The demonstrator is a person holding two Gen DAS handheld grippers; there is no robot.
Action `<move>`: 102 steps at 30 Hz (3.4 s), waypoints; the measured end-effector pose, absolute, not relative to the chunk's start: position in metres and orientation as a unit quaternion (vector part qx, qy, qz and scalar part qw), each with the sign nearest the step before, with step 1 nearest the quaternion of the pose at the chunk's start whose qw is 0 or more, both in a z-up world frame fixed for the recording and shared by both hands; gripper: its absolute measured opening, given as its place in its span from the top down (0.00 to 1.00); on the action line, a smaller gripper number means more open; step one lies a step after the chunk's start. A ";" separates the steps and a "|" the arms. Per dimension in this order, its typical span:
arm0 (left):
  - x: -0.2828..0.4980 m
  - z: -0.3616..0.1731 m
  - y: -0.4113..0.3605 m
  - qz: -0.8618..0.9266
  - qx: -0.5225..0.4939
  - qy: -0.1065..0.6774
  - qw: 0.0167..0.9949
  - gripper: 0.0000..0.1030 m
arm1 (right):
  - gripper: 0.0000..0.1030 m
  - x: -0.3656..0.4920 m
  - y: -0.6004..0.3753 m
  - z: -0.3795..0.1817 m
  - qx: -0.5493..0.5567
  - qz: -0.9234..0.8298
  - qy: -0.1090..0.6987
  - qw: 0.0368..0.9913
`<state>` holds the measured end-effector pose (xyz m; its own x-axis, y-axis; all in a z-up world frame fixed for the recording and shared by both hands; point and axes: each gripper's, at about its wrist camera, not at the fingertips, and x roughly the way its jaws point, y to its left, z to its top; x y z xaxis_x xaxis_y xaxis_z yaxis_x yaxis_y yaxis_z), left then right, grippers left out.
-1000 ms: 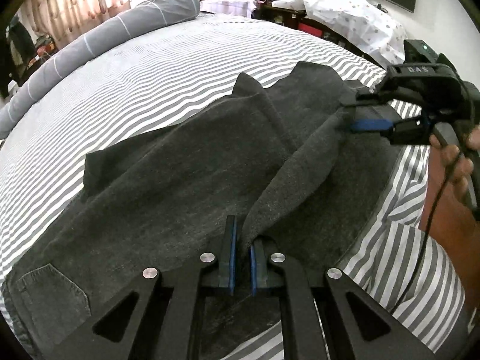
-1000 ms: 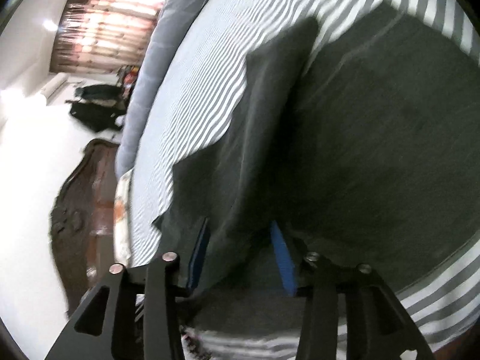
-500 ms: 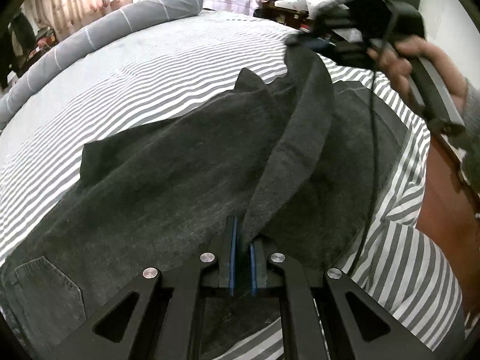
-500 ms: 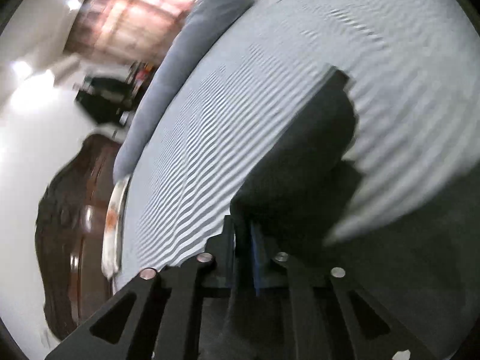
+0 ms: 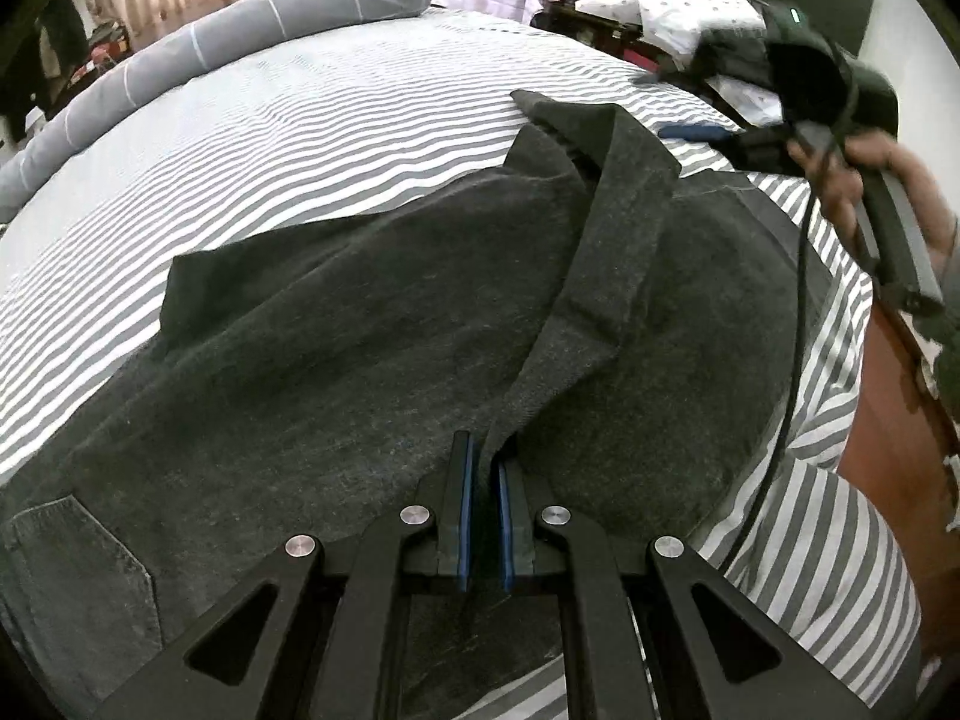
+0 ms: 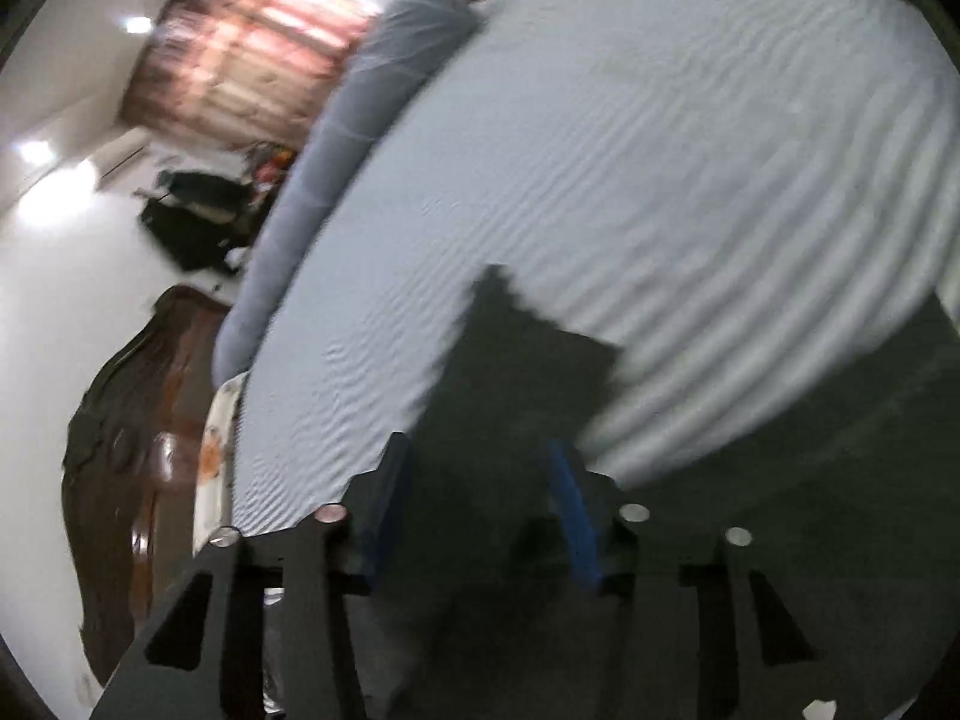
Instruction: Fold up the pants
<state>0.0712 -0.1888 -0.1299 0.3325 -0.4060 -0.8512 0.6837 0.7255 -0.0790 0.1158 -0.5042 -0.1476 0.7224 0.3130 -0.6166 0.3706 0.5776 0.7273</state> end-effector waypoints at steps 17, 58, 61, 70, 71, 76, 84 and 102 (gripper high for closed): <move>0.073 -0.133 -0.190 -0.336 0.153 0.472 0.801 0.93 | 0.94 0.156 -0.527 -0.187 0.477 -0.049 0.389 0.787; -0.005 -0.140 -0.214 -0.432 0.296 0.438 0.731 0.93 | 0.98 -0.086 -0.542 -0.180 0.419 -0.279 0.416 0.758; 0.000 -0.145 -0.219 -0.424 0.293 0.451 0.729 0.91 | 0.93 -0.080 -0.543 -0.191 0.419 -0.277 0.435 0.747; 0.022 -0.097 -0.183 -0.444 0.160 0.462 0.751 0.73 | 0.73 -0.082 -0.536 -0.132 0.386 -0.280 0.427 0.768; 0.026 -0.090 -0.176 -0.443 0.144 0.458 0.757 0.70 | 0.73 -0.077 -0.532 -0.123 0.376 -0.272 0.427 0.776; 0.074 -0.057 -0.129 -0.374 0.085 0.421 0.822 0.58 | 0.73 -0.024 -0.494 -0.079 0.335 -0.186 0.428 0.819; 0.149 -0.090 -0.112 -0.275 0.071 0.450 0.847 0.58 | 0.73 0.132 -0.355 -0.068 0.227 0.056 0.504 0.831; 0.140 -0.152 -0.080 -0.258 0.052 0.494 0.829 0.66 | 0.72 0.274 -0.173 -0.157 0.126 0.216 0.645 0.722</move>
<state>0.1401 -0.0797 -0.1523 0.3795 -0.3755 -0.8455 0.4787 0.8618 -0.1679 0.2735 -0.1730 -0.1574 0.0749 0.4748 -0.8769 -0.1507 0.8747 0.4607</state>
